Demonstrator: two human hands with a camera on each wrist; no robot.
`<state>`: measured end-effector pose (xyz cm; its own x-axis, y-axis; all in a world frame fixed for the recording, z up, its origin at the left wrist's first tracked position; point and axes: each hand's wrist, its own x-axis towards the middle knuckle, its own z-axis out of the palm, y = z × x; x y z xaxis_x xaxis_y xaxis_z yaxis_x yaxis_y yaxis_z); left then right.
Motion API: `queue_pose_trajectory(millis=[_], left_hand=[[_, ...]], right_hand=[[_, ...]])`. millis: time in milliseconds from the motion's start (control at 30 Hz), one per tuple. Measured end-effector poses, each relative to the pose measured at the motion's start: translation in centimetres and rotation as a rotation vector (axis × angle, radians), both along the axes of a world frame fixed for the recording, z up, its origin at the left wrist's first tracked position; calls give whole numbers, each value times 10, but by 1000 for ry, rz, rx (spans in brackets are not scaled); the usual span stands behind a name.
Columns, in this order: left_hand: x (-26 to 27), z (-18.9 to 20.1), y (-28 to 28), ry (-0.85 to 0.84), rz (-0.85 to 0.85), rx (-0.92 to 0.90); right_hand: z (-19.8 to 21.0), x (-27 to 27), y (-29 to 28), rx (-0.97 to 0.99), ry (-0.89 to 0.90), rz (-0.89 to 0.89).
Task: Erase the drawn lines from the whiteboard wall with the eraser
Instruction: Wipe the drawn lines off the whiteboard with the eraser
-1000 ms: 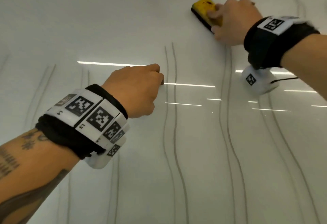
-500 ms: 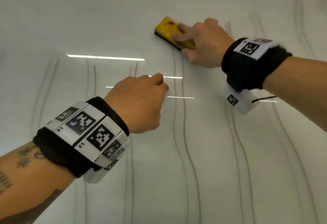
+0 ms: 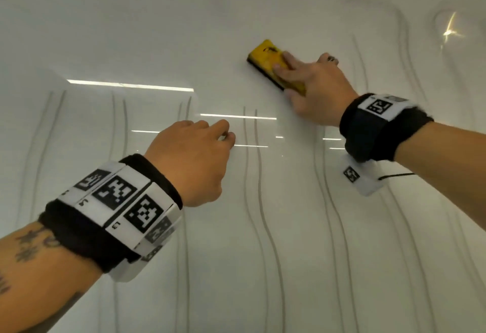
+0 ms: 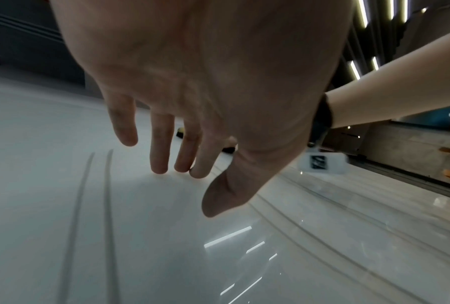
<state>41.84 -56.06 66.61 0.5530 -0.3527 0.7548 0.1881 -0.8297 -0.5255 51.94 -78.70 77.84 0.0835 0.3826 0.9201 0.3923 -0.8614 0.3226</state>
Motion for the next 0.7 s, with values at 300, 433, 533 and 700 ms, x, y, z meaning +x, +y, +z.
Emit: queue_pose_trajectory(millis=[300, 433, 533, 700], left_hand=[[-2, 1, -2, 25, 44, -29], [-6, 13, -23, -3, 109, -131], [-3, 19, -53, -127, 56, -114], [10, 11, -93, -49, -14, -117]], right_hand=[[42, 4, -91, 388, 68, -204], [-19, 8, -48, -63, -25, -2], [-7, 17, -76, -102, -43, 62], [71, 37, -166, 524, 24, -268]])
